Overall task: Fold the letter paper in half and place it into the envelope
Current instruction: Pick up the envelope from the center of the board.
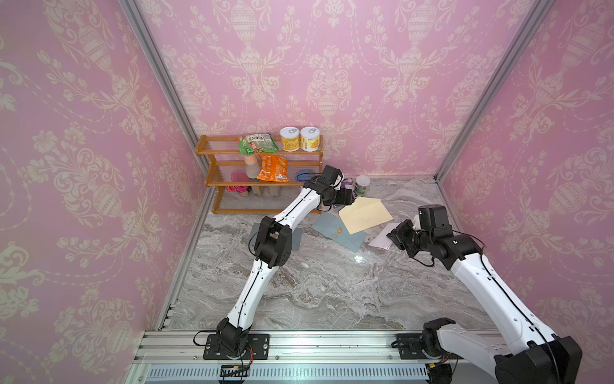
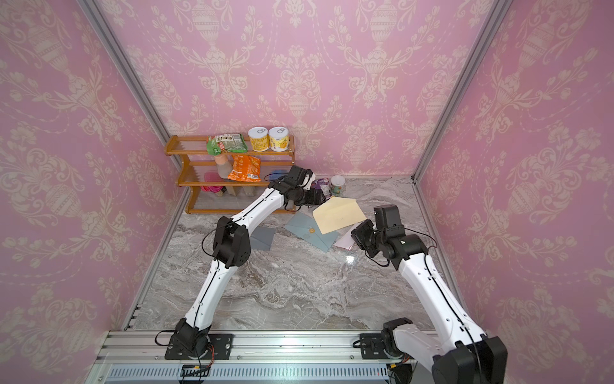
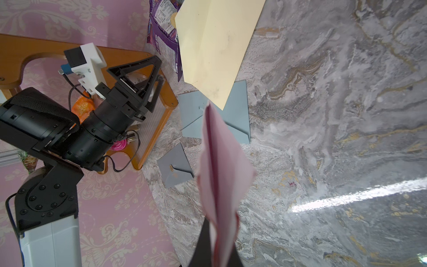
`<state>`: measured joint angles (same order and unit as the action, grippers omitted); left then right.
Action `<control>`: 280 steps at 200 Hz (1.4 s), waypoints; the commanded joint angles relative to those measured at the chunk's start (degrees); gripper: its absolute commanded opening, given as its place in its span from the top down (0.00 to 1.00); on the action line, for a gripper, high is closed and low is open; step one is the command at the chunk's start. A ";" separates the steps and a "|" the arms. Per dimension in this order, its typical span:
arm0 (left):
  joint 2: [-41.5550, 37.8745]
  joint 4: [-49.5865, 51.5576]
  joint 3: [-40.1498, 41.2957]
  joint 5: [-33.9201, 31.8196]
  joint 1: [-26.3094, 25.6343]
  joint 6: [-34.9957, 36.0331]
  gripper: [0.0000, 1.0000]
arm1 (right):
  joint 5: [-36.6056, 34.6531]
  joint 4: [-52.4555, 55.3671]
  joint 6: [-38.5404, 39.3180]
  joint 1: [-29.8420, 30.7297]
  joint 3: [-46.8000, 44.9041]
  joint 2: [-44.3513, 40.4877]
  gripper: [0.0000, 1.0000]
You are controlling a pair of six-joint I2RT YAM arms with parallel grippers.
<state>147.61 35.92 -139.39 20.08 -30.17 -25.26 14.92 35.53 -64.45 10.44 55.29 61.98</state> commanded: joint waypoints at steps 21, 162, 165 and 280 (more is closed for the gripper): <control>4.04 -0.94 -3.17 0.87 -1.36 -3.69 0.16 | 2.58 1.38 2.28 -1.60 0.57 -1.57 1.00; 10.25 0.12 -8.34 -0.30 -2.69 -4.66 0.21 | 5.03 -2.68 -1.12 -4.87 -4.51 -5.45 1.00; 10.31 0.11 -8.30 -0.30 -2.74 -4.75 0.21 | 4.97 -2.83 -1.38 -4.87 -4.61 -5.55 1.00; 11.76 -1.90 -8.27 2.37 -3.44 -6.60 0.66 | 5.26 -4.39 -3.19 -6.07 -7.01 -7.18 1.00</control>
<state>157.62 34.26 -146.43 20.64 -33.23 -31.11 19.77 31.90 -66.50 5.19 49.54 56.73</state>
